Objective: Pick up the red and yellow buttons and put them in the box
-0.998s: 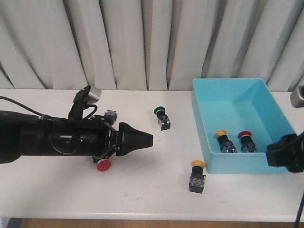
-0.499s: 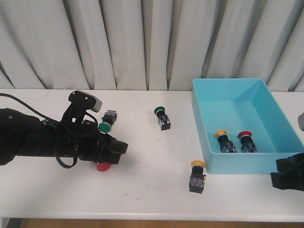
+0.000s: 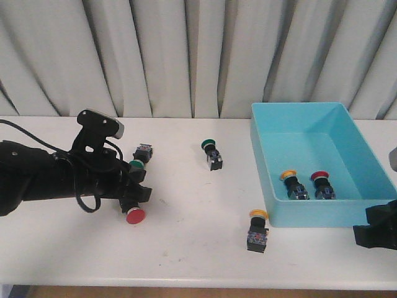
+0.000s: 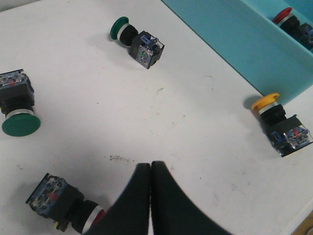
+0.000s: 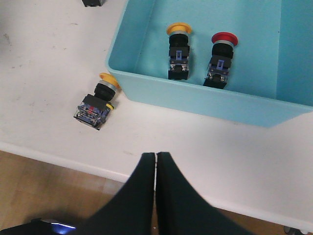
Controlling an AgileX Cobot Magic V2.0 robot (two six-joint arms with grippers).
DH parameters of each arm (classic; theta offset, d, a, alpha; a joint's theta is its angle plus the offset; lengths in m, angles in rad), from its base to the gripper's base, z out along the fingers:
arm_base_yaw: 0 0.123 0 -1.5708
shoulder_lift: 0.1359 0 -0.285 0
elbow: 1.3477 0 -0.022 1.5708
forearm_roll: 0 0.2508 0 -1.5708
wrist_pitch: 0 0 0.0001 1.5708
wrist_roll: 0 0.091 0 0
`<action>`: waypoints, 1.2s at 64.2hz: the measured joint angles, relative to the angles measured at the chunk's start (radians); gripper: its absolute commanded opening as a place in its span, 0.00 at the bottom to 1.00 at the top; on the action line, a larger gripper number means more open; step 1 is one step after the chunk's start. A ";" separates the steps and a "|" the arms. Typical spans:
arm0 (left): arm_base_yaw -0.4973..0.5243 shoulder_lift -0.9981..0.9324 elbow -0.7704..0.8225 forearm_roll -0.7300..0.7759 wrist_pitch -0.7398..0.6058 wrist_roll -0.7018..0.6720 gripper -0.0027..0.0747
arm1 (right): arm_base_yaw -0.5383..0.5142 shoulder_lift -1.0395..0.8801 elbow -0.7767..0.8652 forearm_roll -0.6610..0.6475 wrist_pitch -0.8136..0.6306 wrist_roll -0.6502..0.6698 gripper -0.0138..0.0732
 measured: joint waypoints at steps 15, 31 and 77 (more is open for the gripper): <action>0.000 0.000 0.000 0.000 -0.001 0.000 0.03 | 0.000 0.000 0.000 0.000 0.000 0.001 0.15; 0.000 0.000 0.000 0.001 -0.001 0.000 0.03 | 0.000 0.000 0.000 0.000 0.001 0.001 0.15; 0.113 -0.564 0.257 0.924 -0.092 -0.798 0.03 | 0.000 0.000 0.000 0.003 0.007 0.002 0.15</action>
